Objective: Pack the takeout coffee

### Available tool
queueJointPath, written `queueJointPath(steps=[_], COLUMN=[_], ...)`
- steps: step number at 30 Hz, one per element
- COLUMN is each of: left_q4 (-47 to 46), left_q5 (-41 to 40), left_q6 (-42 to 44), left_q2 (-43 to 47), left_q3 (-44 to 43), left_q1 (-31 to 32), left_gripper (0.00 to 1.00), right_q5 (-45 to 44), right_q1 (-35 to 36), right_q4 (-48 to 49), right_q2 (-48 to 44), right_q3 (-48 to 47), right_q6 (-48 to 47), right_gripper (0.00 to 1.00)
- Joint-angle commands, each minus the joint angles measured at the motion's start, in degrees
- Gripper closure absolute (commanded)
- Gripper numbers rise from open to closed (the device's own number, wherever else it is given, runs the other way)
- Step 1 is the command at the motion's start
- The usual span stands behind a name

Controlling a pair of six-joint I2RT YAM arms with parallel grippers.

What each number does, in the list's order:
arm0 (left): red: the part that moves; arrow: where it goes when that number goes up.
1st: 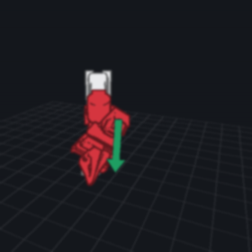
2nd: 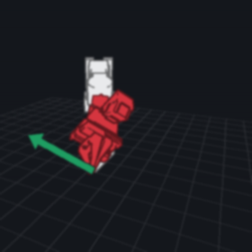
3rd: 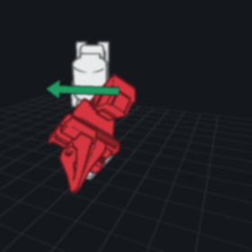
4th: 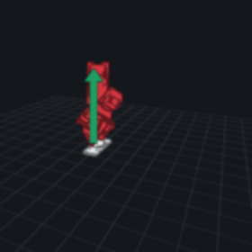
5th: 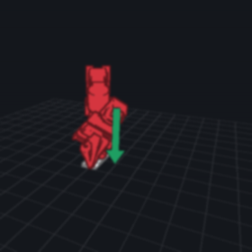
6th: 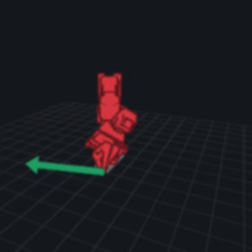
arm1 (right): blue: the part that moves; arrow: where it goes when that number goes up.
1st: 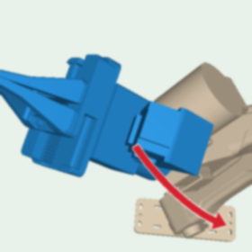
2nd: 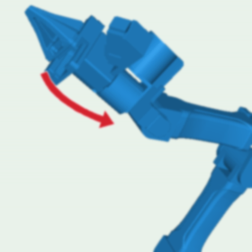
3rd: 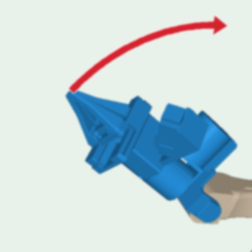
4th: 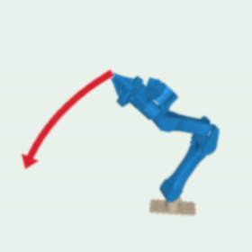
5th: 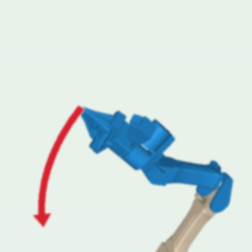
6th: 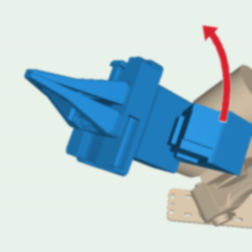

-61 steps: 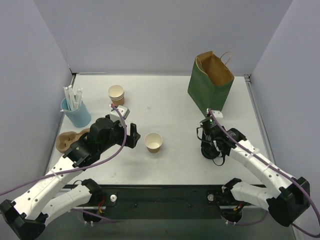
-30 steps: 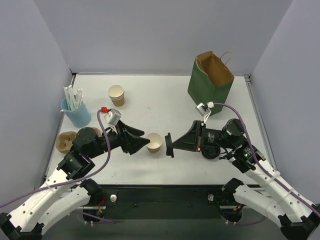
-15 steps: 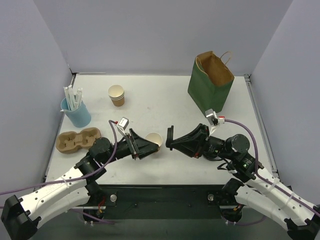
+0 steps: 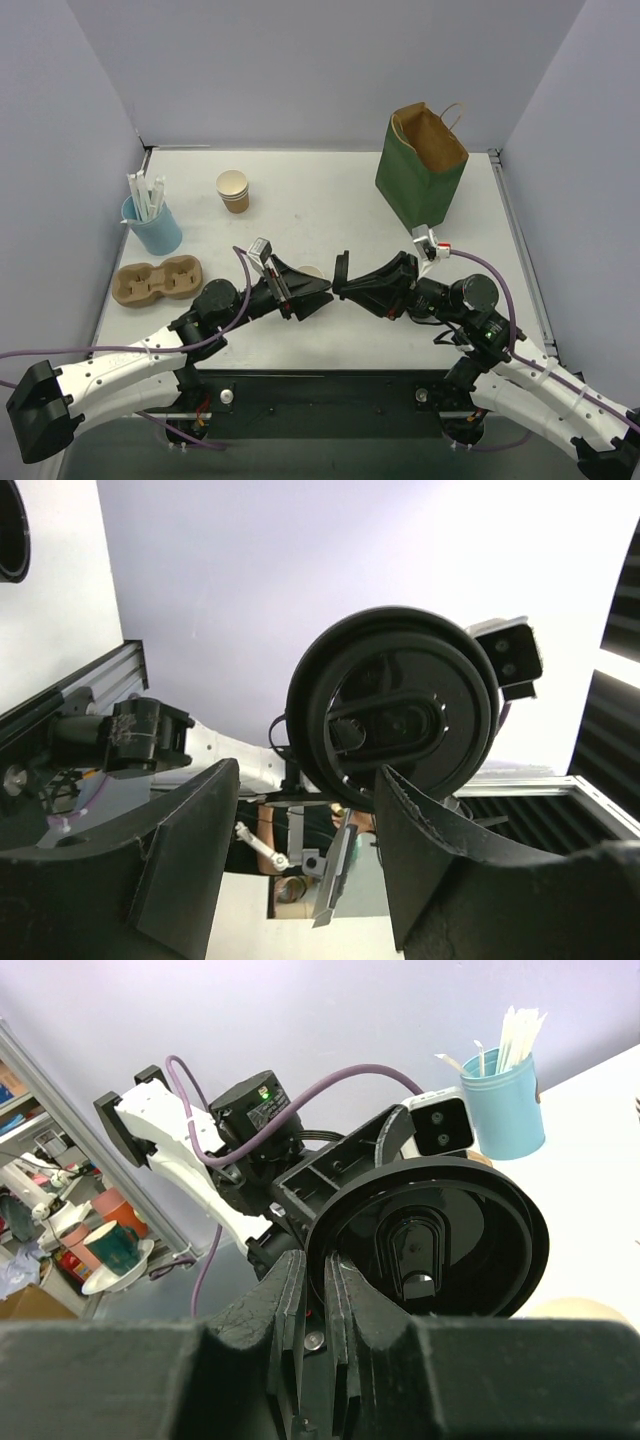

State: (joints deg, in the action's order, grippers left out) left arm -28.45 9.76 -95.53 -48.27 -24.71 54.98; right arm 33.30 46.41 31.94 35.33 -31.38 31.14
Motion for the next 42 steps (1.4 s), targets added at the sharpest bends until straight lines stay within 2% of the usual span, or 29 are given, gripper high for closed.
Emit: queueJointPath(steps=[1,6,14,19,22,25,30,35,39,42], left_q4=[-7.32,-7.32,-5.39,-6.18,-6.88,-7.32,-8.11,-11.62,-11.28,-11.54], left_q5=[-3.43,-2.21,-5.01,-7.12,-7.83,-7.91,-8.53,-8.35,-8.53,-8.79], left_q6=[-3.17,-3.18,-5.02,-7.30,-8.97,-9.85,-11.08,-13.02,-13.28,-13.28], left_q2=[-0.16,-1.91,-2.62,-1.74,-1.48,-1.30,-1.65,-2.44,-2.27,-2.00], left_q3=[-0.69,-3.15,-2.28,-0.52,0.63,0.89,0.98,1.95,1.94,2.03], left_q1=[0.30,0.74,4.96,5.22,5.14,5.22,5.22,5.22,5.22,5.22], left_gripper=[0.34,0.35,0.48,0.57,0.58,0.53,0.55,0.71,0.77,0.87], right_q5=[-0.08,-0.51,-1.31,-1.39,-1.39,-1.31,-1.31,-1.22,-1.22,-1.22], right_q1=[1.13,1.84,2.37,2.72,2.89,3.07,3.51,3.86,4.04,4.04], right_q4=[5.59,5.15,4.88,4.62,4.62,4.53,5.40,5.41,5.41,4.88], right_q2=[-1.23,-1.23,-1.41,-1.49,-1.67,-1.76,-1.23,-1.32,-1.67,-1.67], right_q3=[0.17,0.53,1.14,1.67,2.11,2.37,2.81,2.99,3.51,3.86], right_q6=[-3.10,-3.89,-4.50,-4.68,-4.77,-5.29,-5.03,-4.94,-5.03,-5.03], right_gripper=[0.92,0.93,0.93,0.93,0.93,0.93,0.93,0.93,0.93,0.92])
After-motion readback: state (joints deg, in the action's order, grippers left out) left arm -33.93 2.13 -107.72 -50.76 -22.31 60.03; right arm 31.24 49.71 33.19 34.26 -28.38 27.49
